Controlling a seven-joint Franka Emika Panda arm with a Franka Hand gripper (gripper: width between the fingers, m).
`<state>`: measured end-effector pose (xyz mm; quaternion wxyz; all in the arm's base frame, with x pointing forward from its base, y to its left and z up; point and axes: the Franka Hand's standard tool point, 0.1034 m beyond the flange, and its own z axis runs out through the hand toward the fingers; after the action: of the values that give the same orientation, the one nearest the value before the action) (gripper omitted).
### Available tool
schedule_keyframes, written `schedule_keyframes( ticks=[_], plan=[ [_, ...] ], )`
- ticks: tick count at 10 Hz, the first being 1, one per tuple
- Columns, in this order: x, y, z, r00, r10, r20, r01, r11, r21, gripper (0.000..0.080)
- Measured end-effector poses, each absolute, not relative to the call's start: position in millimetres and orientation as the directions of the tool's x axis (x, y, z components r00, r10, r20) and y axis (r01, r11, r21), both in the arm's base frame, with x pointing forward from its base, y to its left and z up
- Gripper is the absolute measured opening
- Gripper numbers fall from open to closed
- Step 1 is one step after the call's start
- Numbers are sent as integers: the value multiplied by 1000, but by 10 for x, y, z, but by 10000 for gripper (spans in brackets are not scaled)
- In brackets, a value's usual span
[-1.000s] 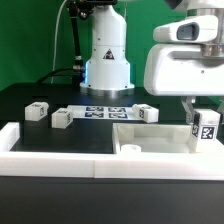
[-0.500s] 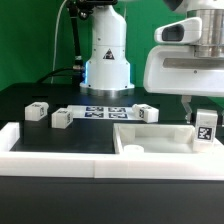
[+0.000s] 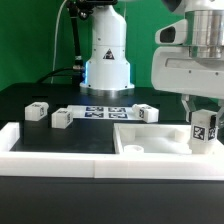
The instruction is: Assemble one leg
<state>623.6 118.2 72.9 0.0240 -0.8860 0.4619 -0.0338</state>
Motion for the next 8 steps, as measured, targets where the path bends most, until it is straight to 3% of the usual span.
schedule_keyframes(
  ticks=[2, 6, 7, 8],
  plan=[
    [6231, 1175, 730, 424, -905, 20, -902, -425, -81, 291],
    [6232, 1166, 728, 493, -870, 22, -866, -493, -81, 291],
    [6231, 1169, 728, 495, -869, 22, -865, -495, -81, 473],
    [6231, 1168, 728, 564, -825, 29, -822, -565, -78, 588]
  ],
)
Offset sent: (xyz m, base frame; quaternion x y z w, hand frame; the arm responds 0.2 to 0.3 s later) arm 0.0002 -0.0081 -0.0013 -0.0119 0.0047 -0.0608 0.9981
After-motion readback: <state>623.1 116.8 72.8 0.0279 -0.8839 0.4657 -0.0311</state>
